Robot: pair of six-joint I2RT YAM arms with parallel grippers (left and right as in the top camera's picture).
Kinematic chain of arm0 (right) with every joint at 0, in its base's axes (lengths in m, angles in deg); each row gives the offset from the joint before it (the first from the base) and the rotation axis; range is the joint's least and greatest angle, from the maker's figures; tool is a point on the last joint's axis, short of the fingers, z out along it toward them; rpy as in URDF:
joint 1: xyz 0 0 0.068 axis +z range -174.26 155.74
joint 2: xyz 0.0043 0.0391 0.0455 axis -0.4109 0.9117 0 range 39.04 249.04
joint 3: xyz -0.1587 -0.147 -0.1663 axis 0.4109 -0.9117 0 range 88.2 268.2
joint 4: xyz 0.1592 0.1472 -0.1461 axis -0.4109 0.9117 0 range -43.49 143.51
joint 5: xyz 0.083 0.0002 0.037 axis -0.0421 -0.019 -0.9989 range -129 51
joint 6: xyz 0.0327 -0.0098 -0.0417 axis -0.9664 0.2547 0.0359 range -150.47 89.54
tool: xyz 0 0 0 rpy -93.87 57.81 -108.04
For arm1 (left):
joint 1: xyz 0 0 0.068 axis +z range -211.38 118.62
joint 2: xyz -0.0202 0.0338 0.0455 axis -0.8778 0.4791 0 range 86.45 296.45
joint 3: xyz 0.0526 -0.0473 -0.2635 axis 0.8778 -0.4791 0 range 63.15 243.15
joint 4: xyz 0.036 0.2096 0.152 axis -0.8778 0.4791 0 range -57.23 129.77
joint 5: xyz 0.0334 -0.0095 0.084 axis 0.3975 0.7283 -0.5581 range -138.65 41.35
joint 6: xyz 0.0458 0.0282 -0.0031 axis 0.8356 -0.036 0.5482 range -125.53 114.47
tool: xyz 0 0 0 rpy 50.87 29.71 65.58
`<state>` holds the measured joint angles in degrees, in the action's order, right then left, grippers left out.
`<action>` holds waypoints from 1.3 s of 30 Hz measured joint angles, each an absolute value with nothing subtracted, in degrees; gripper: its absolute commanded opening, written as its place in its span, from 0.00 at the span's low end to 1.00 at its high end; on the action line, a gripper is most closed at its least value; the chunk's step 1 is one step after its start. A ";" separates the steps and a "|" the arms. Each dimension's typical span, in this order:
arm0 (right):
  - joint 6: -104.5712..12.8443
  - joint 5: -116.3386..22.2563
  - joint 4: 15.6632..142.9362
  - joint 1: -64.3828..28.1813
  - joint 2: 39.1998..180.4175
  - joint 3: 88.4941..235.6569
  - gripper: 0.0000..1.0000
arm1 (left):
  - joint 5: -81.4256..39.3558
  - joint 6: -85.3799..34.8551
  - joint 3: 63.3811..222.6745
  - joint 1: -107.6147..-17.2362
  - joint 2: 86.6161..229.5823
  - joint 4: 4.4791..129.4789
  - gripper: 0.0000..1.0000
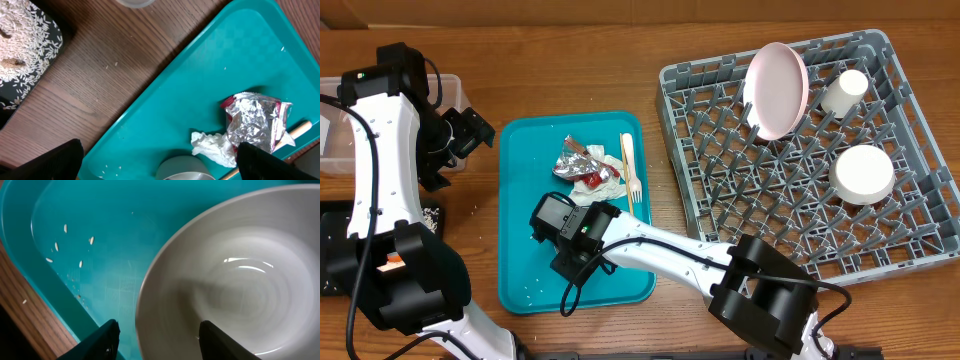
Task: Sort waste into correct bins and load items into the dishwasher rack
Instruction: 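Lower the right gripper onto the grey bowl rim and grasp it, then lift the grey bowl and carry it right to the rack's back-right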
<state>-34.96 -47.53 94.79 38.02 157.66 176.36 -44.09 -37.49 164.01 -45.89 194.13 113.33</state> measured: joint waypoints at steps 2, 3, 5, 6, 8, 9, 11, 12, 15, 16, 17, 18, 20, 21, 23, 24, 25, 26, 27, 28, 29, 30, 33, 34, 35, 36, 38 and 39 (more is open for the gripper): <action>-34.91 -47.53 94.52 38.02 157.75 176.36 0.55 | -44.20 -37.32 164.01 -45.89 194.13 113.33 1.00; -34.91 -47.53 94.57 38.02 157.77 176.36 0.54 | -44.20 -37.01 164.01 -45.89 194.13 113.33 1.00; -34.87 -47.49 94.54 38.02 157.84 176.36 0.49 | -44.20 -36.57 164.01 -45.89 194.13 113.33 1.00; -34.87 -47.55 94.52 38.02 157.86 176.38 0.46 | -44.20 -36.40 164.01 -45.89 194.13 113.33 1.00; -34.65 -47.51 94.48 38.02 157.88 176.36 0.42 | -44.20 -35.92 164.01 -45.89 194.13 113.35 1.00; -34.83 -47.55 94.52 38.02 157.88 176.38 0.41 | -44.23 -35.68 164.01 -45.89 194.13 113.35 1.00; -34.89 -47.53 94.50 38.02 157.93 176.36 0.40 | -44.23 -35.37 164.01 -45.89 194.13 113.35 1.00; -34.89 -47.53 94.52 38.02 157.93 176.36 0.40 | -44.23 -35.31 164.01 -45.89 194.13 113.35 0.99; -34.96 -47.53 94.50 38.02 157.95 176.38 0.40 | -44.20 -35.28 164.01 -45.89 194.13 113.35 1.00; -34.89 -47.51 94.52 38.02 157.95 176.38 0.40 | -44.20 -35.31 164.01 -45.89 194.13 113.35 1.00; -34.89 -47.45 94.48 38.02 157.95 176.36 0.41 | -44.20 -35.28 164.01 -45.89 194.13 113.33 1.00; -34.93 -47.29 94.48 38.02 157.95 176.36 0.41 | -44.20 -35.31 164.01 -45.89 194.13 113.33 1.00; -34.91 -46.86 94.11 38.02 157.95 176.38 0.41 | -44.20 -35.28 164.01 -45.89 194.13 113.33 1.00; -34.91 -46.48 94.00 38.02 157.95 176.38 0.41 | -44.23 -35.28 164.01 -45.89 194.13 113.33 1.00; -34.91 -46.16 93.98 38.02 157.95 176.36 0.41 | -44.20 -35.28 164.01 -45.89 194.13 113.33 1.00; -34.89 -46.07 93.98 38.02 157.95 176.36 0.40 | -44.20 -35.28 164.01 -45.89 194.13 113.33 1.00; -34.93 -46.00 94.00 38.02 157.95 176.36 0.40 | -44.20 -35.28 164.01 -45.89 194.13 113.33 1.00; -34.91 -46.02 93.98 38.02 157.95 176.36 0.40 | -44.20 -35.28 164.01 -45.89 194.13 113.33 1.00; -34.89 -46.02 94.00 38.02 157.95 176.36 0.40 | -44.20 -35.28 164.01 -45.89 194.13 113.33 1.00; -34.91 -46.02 94.02 38.02 157.95 176.36 0.40 | -44.20 -35.28 164.01 -45.89 194.13 113.33 1.00; -34.89 -46.02 94.02 38.02 157.95 176.36 0.40 | -44.20 -35.28 164.01 -45.89 194.13 113.33 1.00; -34.91 -46.02 94.02 38.02 157.95 176.36 0.38 | -44.20 -35.28 164.01 -45.89 194.13 113.33 1.00; -34.67 -46.00 94.02 37.97 157.95 176.36 0.30 | -44.20 -35.28 164.01 -45.89 194.13 113.33 1.00; -34.78 -46.02 94.02 37.97 157.95 176.38 0.29 | -44.20 -35.28 164.01 -45.89 194.13 113.33 1.00; -34.72 -46.00 94.04 37.97 157.95 176.36 0.28 | -44.23 -35.28 164.01 -45.89 194.13 113.33 1.00; -34.87 -46.02 94.06 37.97 157.95 176.36 0.27 | -44.23 -35.28 164.01 -45.89 194.13 113.33 1.00; -34.89 -46.02 94.00 37.97 158.01 176.36 0.21 | -44.23 -35.28 164.01 -45.89 194.13 113.33 1.00; -34.65 -45.98 93.98 37.97 158.06 176.36 0.18 | -44.20 -35.28 164.01 -45.89 194.13 113.33 1.00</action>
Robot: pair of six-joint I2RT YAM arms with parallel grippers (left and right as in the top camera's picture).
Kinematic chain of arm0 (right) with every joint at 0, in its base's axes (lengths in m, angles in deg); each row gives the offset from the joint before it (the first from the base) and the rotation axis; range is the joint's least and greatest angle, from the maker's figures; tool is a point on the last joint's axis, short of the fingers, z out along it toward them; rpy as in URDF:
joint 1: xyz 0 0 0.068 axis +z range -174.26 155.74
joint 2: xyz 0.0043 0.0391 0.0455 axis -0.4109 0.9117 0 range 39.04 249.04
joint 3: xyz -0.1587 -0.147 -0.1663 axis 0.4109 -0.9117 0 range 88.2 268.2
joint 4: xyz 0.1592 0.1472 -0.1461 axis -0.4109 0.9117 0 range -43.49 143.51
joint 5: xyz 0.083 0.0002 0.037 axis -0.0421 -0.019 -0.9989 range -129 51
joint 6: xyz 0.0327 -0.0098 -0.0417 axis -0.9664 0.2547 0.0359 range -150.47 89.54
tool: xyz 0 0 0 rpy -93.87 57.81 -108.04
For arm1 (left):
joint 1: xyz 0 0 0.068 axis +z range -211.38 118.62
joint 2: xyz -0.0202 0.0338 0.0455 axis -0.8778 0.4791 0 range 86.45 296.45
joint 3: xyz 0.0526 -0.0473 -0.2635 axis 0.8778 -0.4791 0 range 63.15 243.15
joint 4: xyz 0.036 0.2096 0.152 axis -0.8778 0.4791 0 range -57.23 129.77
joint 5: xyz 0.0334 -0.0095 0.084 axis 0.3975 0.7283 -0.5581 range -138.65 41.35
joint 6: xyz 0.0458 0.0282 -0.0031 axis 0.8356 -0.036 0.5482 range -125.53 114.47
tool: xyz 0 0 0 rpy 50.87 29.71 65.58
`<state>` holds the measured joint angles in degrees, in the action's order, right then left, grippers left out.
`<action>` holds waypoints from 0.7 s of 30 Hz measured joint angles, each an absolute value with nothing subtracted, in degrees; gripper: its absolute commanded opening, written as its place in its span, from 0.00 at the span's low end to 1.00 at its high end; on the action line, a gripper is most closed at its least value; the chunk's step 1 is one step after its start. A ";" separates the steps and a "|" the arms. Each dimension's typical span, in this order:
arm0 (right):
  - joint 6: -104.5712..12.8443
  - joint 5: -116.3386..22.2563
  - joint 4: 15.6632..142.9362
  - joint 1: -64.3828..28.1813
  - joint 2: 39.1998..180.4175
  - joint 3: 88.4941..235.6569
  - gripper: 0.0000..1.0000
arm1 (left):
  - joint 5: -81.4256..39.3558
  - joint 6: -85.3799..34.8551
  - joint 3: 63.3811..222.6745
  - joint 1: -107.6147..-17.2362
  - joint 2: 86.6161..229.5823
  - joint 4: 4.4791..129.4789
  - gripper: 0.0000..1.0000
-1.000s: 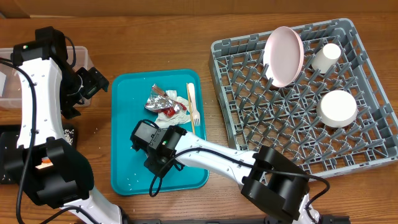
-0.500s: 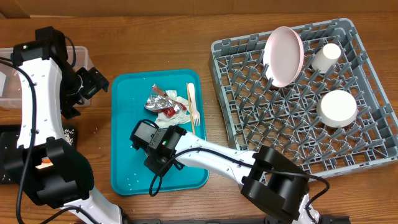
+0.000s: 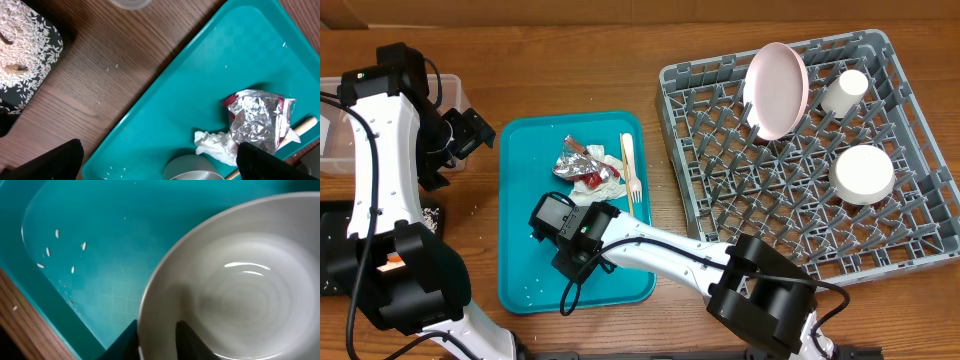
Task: Sort waste into correct bins and load items into the dishwasher rack
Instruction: 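Lift the grey bowl and carry it right to the rack's back-right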
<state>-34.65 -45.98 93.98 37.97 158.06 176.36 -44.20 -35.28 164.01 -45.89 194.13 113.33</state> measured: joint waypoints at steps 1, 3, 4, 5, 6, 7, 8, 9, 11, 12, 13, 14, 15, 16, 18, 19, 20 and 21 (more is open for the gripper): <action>-34.65 -45.98 94.00 37.97 158.17 176.38 0.16 | -44.23 -35.28 164.01 -45.89 194.13 113.33 1.00; -34.72 -46.00 93.98 37.97 158.39 176.38 0.09 | -44.23 -35.26 164.01 -45.89 194.13 113.35 1.00; -34.61 -45.92 93.78 37.97 158.45 176.38 0.05 | -44.23 -35.17 164.01 -45.89 194.13 113.37 1.00; -34.54 -45.72 93.74 37.97 158.45 176.42 0.04 | -44.23 -35.09 164.01 -45.89 194.13 113.37 1.00; -34.63 -45.30 94.11 37.95 158.45 176.80 0.04 | -44.23 -35.07 164.01 -45.89 194.13 113.37 1.00; -34.78 -44.74 94.37 37.91 158.43 177.39 0.04 | -44.23 -35.07 164.01 -45.89 194.13 113.37 1.00; -34.80 -44.56 94.61 37.86 158.43 177.80 0.04 | -44.23 -35.07 164.01 -45.89 194.13 113.35 1.00; -34.83 -44.49 94.89 37.73 158.43 178.22 0.04 | -44.23 -35.07 164.01 -45.89 194.13 113.33 1.00; -35.11 -44.54 96.03 37.36 158.43 179.22 0.04 | -44.25 -35.07 164.01 -45.89 194.13 113.26 1.00; -35.26 -44.60 96.75 37.19 158.45 179.90 0.04 | -44.23 -35.07 164.01 -45.89 194.13 113.17 1.00; -35.39 -44.69 97.65 36.92 158.45 180.62 0.04 | -44.23 -35.07 164.01 -45.89 194.13 113.04 1.00; -35.57 -44.78 98.83 36.62 158.47 181.65 0.04 | -44.25 -35.07 164.01 -45.89 194.13 112.96 1.00; -35.81 -44.95 100.47 36.16 158.47 183.05 0.04 | -44.27 -35.07 164.01 -45.89 194.13 112.91 1.00; -36.12 -45.22 101.50 35.79 158.47 184.07 0.04 | -44.29 -35.04 164.03 -45.89 194.13 112.91 1.00; -36.66 -45.83 104.86 34.74 158.63 187.11 0.04 | -44.38 -35.04 164.01 -45.89 194.13 112.91 1.00; -36.86 -46.07 106.48 34.17 158.67 188.69 0.04 | -44.42 -35.04 164.01 -45.89 194.13 112.89 1.00; -37.03 -46.24 108.10 33.58 158.67 190.46 0.04 | -44.40 -35.04 164.03 -45.89 194.13 112.89 1.00; -37.23 -46.35 109.65 32.92 158.67 192.29 0.04 | -44.40 -35.04 164.01 -45.89 194.13 112.89 1.00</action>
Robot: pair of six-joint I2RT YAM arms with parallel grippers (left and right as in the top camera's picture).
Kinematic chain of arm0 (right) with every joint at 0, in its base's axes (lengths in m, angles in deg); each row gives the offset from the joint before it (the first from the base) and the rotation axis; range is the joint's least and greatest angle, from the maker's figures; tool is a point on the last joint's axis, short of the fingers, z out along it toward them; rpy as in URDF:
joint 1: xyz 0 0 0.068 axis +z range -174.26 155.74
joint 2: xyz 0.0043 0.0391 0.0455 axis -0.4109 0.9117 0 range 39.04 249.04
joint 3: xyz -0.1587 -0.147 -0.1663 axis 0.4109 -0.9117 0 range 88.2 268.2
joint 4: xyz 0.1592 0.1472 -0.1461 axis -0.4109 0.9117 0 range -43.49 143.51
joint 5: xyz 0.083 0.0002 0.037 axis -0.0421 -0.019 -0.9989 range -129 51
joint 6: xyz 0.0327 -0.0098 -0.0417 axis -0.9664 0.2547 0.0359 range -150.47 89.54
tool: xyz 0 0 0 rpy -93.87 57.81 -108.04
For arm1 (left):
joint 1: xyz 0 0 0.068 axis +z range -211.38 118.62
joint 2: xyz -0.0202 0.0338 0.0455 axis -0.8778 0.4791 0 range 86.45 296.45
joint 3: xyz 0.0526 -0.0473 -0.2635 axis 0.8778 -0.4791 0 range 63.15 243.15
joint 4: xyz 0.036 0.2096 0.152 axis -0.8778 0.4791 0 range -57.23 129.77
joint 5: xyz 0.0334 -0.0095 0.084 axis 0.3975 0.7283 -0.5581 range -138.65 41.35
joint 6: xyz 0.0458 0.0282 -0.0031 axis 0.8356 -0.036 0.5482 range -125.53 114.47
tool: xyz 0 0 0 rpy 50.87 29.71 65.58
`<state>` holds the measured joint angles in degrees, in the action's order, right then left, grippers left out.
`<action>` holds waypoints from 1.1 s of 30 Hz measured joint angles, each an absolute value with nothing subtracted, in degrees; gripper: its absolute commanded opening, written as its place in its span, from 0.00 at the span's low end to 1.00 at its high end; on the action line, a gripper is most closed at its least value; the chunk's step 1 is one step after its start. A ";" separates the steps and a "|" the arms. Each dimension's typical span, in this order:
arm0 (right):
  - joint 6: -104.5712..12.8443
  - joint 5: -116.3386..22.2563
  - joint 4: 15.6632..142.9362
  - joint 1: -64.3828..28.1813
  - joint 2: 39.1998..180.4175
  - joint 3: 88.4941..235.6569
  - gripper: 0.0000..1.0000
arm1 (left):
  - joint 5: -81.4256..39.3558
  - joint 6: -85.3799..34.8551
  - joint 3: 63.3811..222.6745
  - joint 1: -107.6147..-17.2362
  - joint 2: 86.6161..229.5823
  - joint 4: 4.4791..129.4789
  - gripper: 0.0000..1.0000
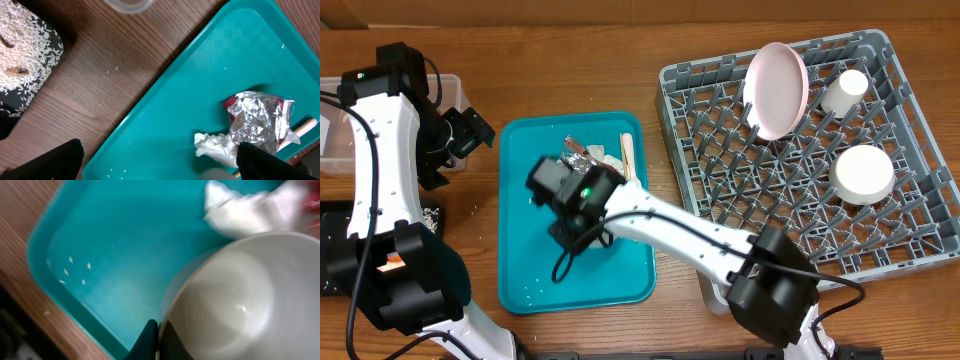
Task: Sort waste into correct bins and load items into the dishwasher rack
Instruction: 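Lift the grey bowl and carry it right to the rack's back-right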
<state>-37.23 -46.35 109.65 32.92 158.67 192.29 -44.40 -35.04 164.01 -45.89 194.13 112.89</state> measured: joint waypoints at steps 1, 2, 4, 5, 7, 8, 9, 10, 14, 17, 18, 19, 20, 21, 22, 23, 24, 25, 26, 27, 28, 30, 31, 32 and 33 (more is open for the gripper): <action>-37.40 -46.42 110.72 32.25 158.63 194.17 0.04 | -44.42 -35.02 164.01 -45.89 194.13 112.89 1.00; -37.82 -46.51 111.81 31.39 158.54 196.29 0.04 | -44.42 -35.02 164.03 -45.89 194.13 112.89 1.00; -38.32 -46.57 113.19 29.67 157.90 199.53 0.04 | -44.44 -35.00 164.03 -45.89 194.13 112.89 1.00; -38.56 -46.61 113.63 28.88 157.36 200.58 0.04 | -44.51 -34.96 164.01 -45.89 194.13 112.91 1.00; -39.33 -46.70 114.35 26.70 155.37 202.26 0.04 | -44.66 -34.91 164.01 -45.89 194.13 112.91 1.00; -39.85 -46.72 114.74 25.19 153.80 202.78 0.04 | -44.71 -34.91 164.03 -45.89 194.13 112.89 1.00; -40.33 -46.79 115.05 23.50 151.94 203.07 0.04 | -44.84 -34.91 164.01 -45.89 194.13 112.89 1.00; -40.75 -46.90 115.33 22.13 150.43 203.29 0.04 | -44.86 -34.91 164.01 -45.89 194.13 112.89 1.00; -41.82 -48.65 116.62 12.42 142.63 203.83 0.04 | -44.90 -34.89 164.01 -45.89 194.13 112.87 1.00; -42.30 -51.77 117.28 2.46 138.02 204.40 0.04 | -44.92 -34.89 164.03 -45.89 194.13 112.89 1.00; -42.37 -53.37 117.34 -1.09 136.97 204.49 0.04 | -44.97 -34.89 164.01 -45.89 194.13 112.89 1.00; -42.48 -55.03 117.39 -4.60 136.16 204.53 0.04 | -45.06 -34.89 164.03 -45.89 194.13 112.89 1.00; -42.43 -56.91 117.52 -8.21 135.61 204.58 0.04 | -45.06 -34.89 164.03 -45.89 194.13 112.89 1.00; -42.45 -59.40 117.65 -12.04 135.39 204.58 0.04 | -45.06 -34.89 164.03 -45.89 194.13 112.89 1.00; -42.48 -62.55 117.74 -16.19 135.37 204.58 0.04 | -45.06 -34.89 164.01 -45.89 194.13 112.89 1.00; -42.43 -65.19 117.76 -19.58 135.46 204.58 0.04 | -45.06 -34.89 164.01 -45.89 194.13 112.89 1.00; -42.37 -68.06 117.74 -23.10 135.68 204.58 0.04 | -45.06 -34.89 164.01 -45.89 194.13 112.89 1.00; -42.19 -70.90 117.76 -26.48 135.89 204.58 0.04 | -45.06 -34.89 164.03 -45.89 194.13 112.89 1.00; -41.91 -73.70 117.76 -29.81 136.09 204.58 0.04 | -45.06 -34.89 164.03 -45.89 194.13 112.89 1.00; -41.51 -76.65 117.80 -33.15 136.29 204.58 0.04 | -45.06 -34.89 164.03 -45.89 194.13 112.89 1.00; -41.16 -79.09 117.84 -35.82 136.44 204.58 0.04 | -45.06 -34.89 164.01 -45.89 194.13 112.89 1.00; -40.62 -84.38 117.89 -41.24 136.77 204.58 0.04 | -45.08 -34.89 164.03 -45.89 194.13 112.89 1.00; -40.51 -85.85 117.87 -42.74 136.94 204.58 0.04 | -45.08 -34.89 164.03 -45.89 194.13 112.89 1.00; -40.38 -87.27 117.91 -44.27 137.10 204.58 0.04 | -45.06 -34.89 164.03 -45.89 194.13 112.89 1.00; -40.22 -88.54 117.93 -45.76 137.36 204.58 0.04 | -45.06 -34.89 164.01 -45.89 194.13 112.89 1.00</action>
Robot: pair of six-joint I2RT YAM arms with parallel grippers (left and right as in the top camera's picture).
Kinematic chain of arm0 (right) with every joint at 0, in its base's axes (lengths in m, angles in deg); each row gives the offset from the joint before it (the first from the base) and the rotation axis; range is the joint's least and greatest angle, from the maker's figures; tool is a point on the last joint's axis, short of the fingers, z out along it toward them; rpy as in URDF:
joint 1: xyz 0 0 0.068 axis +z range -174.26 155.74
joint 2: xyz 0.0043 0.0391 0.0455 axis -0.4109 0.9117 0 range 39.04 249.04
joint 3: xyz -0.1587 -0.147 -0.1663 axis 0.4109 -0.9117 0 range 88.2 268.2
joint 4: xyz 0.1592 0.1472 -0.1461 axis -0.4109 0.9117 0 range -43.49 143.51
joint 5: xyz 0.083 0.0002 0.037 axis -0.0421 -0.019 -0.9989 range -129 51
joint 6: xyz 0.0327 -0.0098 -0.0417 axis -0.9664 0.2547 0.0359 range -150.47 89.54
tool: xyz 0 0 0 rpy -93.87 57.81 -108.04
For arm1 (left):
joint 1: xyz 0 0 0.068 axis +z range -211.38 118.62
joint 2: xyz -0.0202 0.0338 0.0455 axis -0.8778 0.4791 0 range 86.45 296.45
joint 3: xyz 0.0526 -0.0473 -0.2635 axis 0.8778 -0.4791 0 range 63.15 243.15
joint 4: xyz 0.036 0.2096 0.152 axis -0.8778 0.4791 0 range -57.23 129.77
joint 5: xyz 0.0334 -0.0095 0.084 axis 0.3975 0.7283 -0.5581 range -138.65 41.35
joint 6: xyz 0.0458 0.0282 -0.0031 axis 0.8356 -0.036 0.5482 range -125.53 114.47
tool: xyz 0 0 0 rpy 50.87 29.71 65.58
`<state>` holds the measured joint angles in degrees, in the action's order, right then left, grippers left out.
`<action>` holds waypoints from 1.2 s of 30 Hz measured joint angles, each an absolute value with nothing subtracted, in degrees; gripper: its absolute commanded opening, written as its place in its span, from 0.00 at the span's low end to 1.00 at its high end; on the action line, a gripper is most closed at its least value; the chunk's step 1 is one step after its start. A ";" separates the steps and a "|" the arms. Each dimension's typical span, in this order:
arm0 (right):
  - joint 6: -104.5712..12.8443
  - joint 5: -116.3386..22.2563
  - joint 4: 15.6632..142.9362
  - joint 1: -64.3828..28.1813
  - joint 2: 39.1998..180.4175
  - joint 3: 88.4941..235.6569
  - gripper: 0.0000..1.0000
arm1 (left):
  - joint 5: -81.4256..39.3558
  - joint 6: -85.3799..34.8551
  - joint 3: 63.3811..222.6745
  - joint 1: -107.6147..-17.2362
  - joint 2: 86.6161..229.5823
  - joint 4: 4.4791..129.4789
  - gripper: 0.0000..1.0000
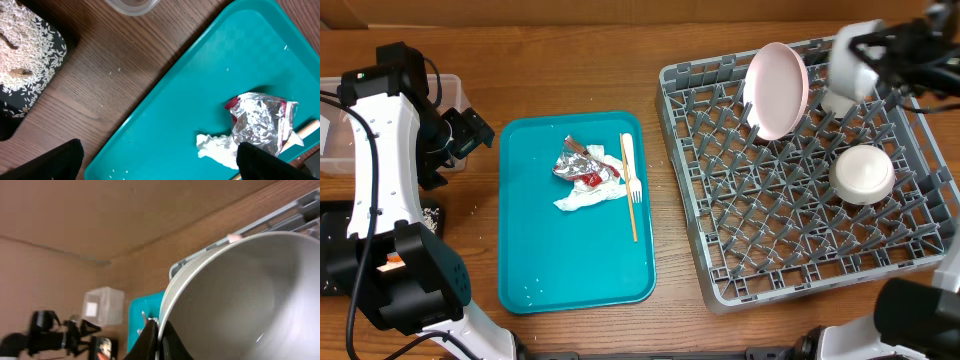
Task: Sort waste into correct bins and load items into the dishwasher rack
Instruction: 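Lift the grey bowl and carry it right to the rack's back-right, then lower the grey bowl into the rack beside the white bowl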
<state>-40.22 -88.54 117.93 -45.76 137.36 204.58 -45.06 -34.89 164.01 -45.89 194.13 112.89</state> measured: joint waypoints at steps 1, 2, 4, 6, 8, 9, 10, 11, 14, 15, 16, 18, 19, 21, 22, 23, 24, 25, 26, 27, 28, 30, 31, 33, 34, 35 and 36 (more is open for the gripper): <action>-40.07 -89.65 117.93 -47.05 137.69 204.58 0.04 | -45.06 -34.89 164.03 -45.89 194.13 112.89 1.00; -40.03 -90.46 117.95 -48.01 138.08 204.58 0.04 | -45.06 -34.89 164.03 -45.89 194.13 112.89 1.00; -39.77 -91.73 117.91 -49.06 139.17 204.53 0.04 | -45.06 -34.89 164.03 -45.89 194.13 112.89 1.00; -39.42 -92.62 117.84 -49.24 140.46 204.16 0.04 | -45.06 -34.89 164.03 -45.89 194.13 112.89 1.00; -39.13 -93.28 117.78 -49.21 142.10 203.33 0.04 | -45.06 -34.89 164.01 -45.89 194.13 112.89 1.00; -38.98 -93.63 117.49 -49.10 143.00 202.87 0.04 | -45.06 -34.89 164.01 -45.89 194.13 112.89 1.00; -38.83 -93.96 117.08 -49.04 143.98 202.37 0.04 | -45.06 -34.89 164.03 -45.89 194.13 112.89 1.00; -38.76 -94.31 116.53 -49.02 144.99 201.89 0.04 | -45.06 -34.89 164.01 -45.89 194.13 112.89 1.00; -38.50 -94.85 114.78 -49.02 147.96 200.60 0.04 | -45.08 -34.89 164.03 -45.89 194.13 112.89 1.00; -38.37 -95.05 114.61 -49.02 148.83 200.20 0.04 | -45.08 -34.89 164.03 -45.89 194.13 112.91 1.00; -38.34 -95.16 114.63 -49.02 149.45 200.07 0.04 | -45.06 -34.89 164.03 -45.89 194.13 112.93 1.00; -38.32 -95.29 114.59 -49.02 150.91 199.96 0.04 | -45.06 -34.89 164.03 -45.89 194.13 113.09 1.00; -38.28 -95.38 114.54 -49.02 151.57 199.92 0.04 | -45.06 -34.89 164.03 -45.89 194.13 113.15 1.00; -38.28 -95.55 114.52 -49.02 152.72 199.92 0.04 | -45.06 -34.89 164.03 -45.89 194.13 113.13 1.00; -38.28 -95.66 114.50 -49.02 153.10 199.92 0.04 | -45.06 -34.89 164.03 -45.89 194.13 113.13 1.00; -38.26 -95.75 114.52 -49.02 153.62 199.92 0.04 | -45.06 -34.89 164.03 -45.89 194.13 113.09 1.00; -38.26 -95.77 114.50 -49.02 154.01 199.92 0.04 | -45.06 -34.89 164.03 -45.89 194.13 113.11 1.00; -38.24 -95.79 114.46 -49.02 154.47 199.92 0.04 | -45.06 -34.89 164.03 -45.89 194.13 113.09 1.00; -38.19 -95.79 114.39 -49.02 154.87 199.92 0.04 | -45.06 -34.91 164.03 -45.89 194.13 113.11 1.00; -38.15 -95.79 114.24 -49.02 155.35 199.92 0.04 | -45.06 -34.89 164.03 -45.89 194.13 113.09 1.00; -38.13 -95.79 114.09 -49.02 155.68 199.92 0.04 | -45.06 -34.89 164.03 -45.89 194.13 113.11 1.00; -38.15 -95.77 113.87 -49.02 156.31 199.81 0.04 | -45.06 -34.89 164.03 -45.89 194.13 113.11 1.00; -38.10 -95.77 113.80 -49.02 156.66 199.81 0.04 | -45.06 -34.89 164.01 -45.89 194.13 113.11 1.00; -38.15 -95.66 113.71 -49.02 157.14 199.81 0.04 | -45.06 -34.89 164.03 -45.89 194.13 113.13 1.00; -38.13 -95.44 113.74 -49.02 157.36 199.81 0.04 | -45.06 -34.89 164.03 -45.89 194.13 113.15 1.00; -38.10 -95.12 113.71 -49.04 157.53 199.81 0.04 | -45.06 -34.89 164.03 -45.89 194.13 113.17 1.00; -38.13 -94.66 113.71 -49.02 157.64 199.81 0.04 | -45.06 -34.89 164.03 -45.89 194.13 113.26 1.00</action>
<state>-38.13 -94.66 113.71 -49.02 157.64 199.81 -45.06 -34.89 164.03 -45.89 194.13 113.26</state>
